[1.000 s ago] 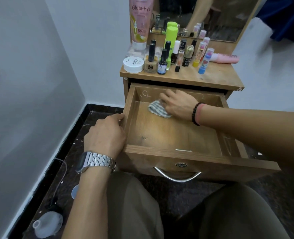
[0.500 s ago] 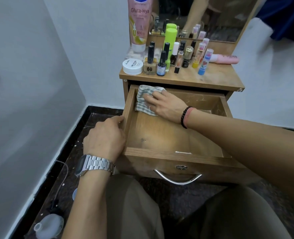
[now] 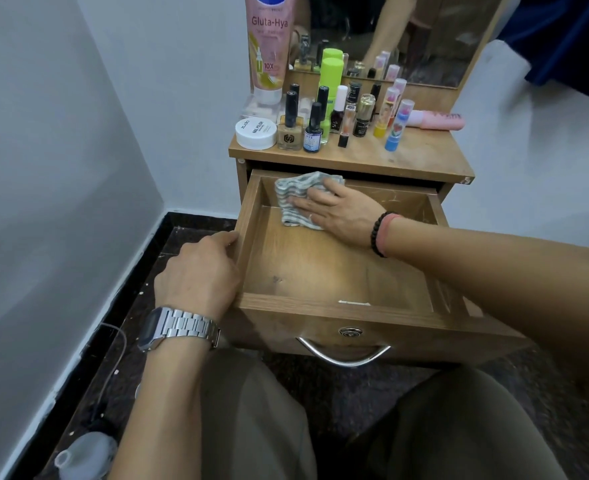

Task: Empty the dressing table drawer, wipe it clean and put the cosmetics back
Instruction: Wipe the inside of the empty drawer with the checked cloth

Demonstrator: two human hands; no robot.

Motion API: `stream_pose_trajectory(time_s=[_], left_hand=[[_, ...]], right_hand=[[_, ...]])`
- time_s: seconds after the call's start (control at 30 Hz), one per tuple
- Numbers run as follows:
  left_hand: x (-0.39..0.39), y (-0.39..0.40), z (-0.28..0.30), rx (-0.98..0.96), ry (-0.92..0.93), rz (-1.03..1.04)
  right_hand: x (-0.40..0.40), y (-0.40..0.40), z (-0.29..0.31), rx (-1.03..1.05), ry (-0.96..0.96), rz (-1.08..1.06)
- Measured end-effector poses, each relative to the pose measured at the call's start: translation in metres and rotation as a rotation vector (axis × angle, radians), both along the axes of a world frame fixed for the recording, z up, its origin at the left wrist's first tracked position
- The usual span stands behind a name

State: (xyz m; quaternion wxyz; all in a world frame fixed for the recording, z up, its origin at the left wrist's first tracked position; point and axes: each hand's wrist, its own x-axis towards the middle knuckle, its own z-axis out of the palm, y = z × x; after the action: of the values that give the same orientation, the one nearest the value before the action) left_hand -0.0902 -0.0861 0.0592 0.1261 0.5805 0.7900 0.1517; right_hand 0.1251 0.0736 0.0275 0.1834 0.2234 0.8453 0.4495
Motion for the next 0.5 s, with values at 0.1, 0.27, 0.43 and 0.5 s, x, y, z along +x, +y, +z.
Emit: stream_pose_trajectory(time_s=[0.1,0.27,0.43,0.5], left_hand=[[-0.001,0.0,0.0,0.001,-0.002,-0.004],[0.0,0.002,0.0,-0.006,-0.007,-0.015],[-0.002,0.002,-0.001,0.005,-0.018,-0.024],[-0.002,0.002,-0.001,0.007,-0.018,-0.023]], right_hand=[[0.03,-0.01,0.017,-0.068,-0.042,-0.082],[0.059,-0.026,0.034,-0.19,-0.097,-0.319],[0.063,-0.041,0.037,-0.194,-0.121,-0.499],[0.065,-0.044,0.037,-0.172,-0.131,-0.526]])
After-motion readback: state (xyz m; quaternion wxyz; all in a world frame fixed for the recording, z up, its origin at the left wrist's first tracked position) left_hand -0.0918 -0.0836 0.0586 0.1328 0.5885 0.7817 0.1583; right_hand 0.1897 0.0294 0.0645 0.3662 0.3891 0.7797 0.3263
